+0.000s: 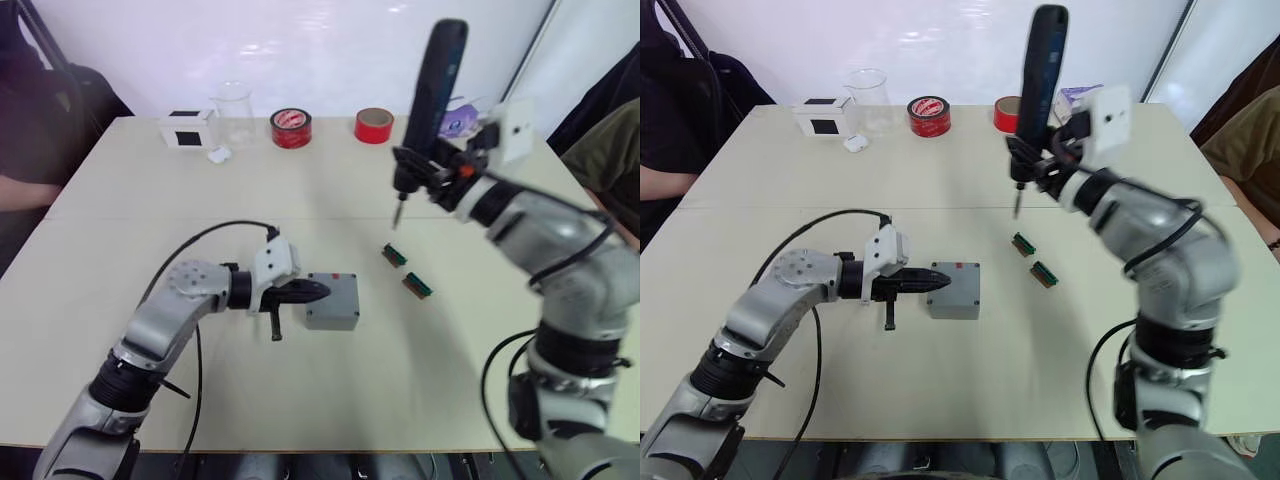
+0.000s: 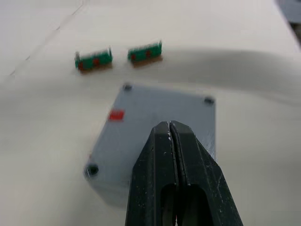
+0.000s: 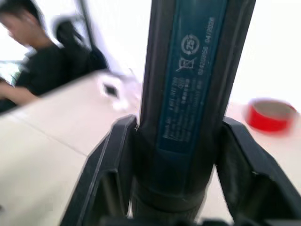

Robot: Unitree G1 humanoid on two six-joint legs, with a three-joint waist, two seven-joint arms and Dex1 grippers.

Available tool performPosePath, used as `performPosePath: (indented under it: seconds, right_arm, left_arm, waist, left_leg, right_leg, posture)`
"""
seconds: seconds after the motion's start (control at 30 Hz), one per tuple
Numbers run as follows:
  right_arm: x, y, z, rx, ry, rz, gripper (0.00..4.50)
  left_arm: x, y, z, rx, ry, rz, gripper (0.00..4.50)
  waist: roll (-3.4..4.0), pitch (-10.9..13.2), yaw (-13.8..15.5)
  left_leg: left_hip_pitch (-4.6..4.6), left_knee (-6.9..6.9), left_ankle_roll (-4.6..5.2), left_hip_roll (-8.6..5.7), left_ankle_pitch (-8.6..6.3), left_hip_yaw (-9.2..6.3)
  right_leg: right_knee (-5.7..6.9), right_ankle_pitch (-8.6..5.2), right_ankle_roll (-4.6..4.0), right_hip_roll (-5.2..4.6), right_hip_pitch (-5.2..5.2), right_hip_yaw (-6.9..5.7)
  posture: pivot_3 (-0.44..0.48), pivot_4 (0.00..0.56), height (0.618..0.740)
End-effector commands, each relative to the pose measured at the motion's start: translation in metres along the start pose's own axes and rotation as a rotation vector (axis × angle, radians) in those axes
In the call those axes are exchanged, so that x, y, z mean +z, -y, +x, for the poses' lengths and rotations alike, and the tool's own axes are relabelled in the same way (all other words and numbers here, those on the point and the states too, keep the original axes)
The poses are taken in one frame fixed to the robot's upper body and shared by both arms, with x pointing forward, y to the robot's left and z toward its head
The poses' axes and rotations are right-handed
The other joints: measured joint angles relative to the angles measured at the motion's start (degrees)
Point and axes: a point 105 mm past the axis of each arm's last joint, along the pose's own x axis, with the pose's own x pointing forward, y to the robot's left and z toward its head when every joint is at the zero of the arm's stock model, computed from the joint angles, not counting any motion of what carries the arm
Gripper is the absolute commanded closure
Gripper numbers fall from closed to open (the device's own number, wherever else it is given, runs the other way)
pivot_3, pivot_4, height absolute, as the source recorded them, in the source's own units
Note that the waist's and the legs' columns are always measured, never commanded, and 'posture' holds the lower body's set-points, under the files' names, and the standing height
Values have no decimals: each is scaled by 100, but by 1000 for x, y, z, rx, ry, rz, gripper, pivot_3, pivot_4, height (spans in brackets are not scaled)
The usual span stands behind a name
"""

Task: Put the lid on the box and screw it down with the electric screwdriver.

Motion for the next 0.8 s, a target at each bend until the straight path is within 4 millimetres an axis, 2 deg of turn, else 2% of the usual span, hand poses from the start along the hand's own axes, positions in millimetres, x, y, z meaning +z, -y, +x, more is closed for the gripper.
performPosePath:
  seconds: [0.03, 0.13, 0.23, 0.4, 0.6, 0.67, 0.73, 0.8]
  right_arm:
    - [-21, 20, -20, 2, -341, 73, 2645]
    - [-35, 42, -32, -83, -491, 87, 2645]
    - [-49, 55, -41, -132, -599, 83, 2645]
    - [-91, 85, -57, -258, -806, 103, 2645]
    - [-132, 102, -66, -290, -925, 163, 2645]
    - [-138, 105, -65, -295, -938, 176, 2645]
    - [-139, 108, -65, -299, -940, 179, 1666]
    - [-138, 109, -64, -297, -937, 185, 966]
  left_arm:
    - [29, 1, -11, -12, 53, 81, 4500]
    - [36, 4, -16, -29, 57, 104, 4500]
    - [40, 6, -20, -38, 61, 109, 4500]
    - [50, 8, -25, -31, 79, 122, 4500]
    - [51, 12, -25, -21, 80, 112, 4500]
    - [51, 13, -25, -17, 79, 109, 4500]
    - [52, 14, -26, -13, 78, 105, 4500]
    - [51, 16, -27, -7, 74, 100, 4500]
  waist:
    - [8, 5, -13]
    - [22, 15, -38]
    - [37, 41, -36]
    - [26, 55, -18]
    - [27, 58, -13]
    - [22, 59, -15]
    - [19, 59, -13]
    - [18, 60, -11]
  left_leg:
    - [-1, 0, 5, -4, -3, 2]
    - [0, -2, 14, -5, -8, 4]
    - [-1, 0, 17, -5, -7, 7]
    - [-1, 9, 17, 10, -7, 4]
    - [-1, 17, 17, 6, -7, 12]
    - [0, 19, 17, 7, -7, 13]
    - [4, 22, 17, 7, -7, 13]
    - [7, 26, 17, 6, -7, 15]
  right_leg:
    - [-5, 0, 0, -1, 2, 1]
    - [-14, -1, -1, 0, 4, 1]
    - [-13, 0, 1, 9, 3, 5]
    - [-10, 1, 4, 47, 4, 11]
    - [-9, 7, 16, 60, 4, 22]
    - [-9, 8, 18, 63, 4, 23]
    - [-9, 10, 21, 63, 9, 23]
    - [-9, 13, 26, 63, 14, 27]
  posture:
    - [0, 150, 740]
    - [0, 150, 740]
    - [0, 150, 740]
    - [0, 150, 740]
    - [0, 150, 740]
    - [0, 150, 740]
    - [0, 150, 740]
    - [0, 150, 740]
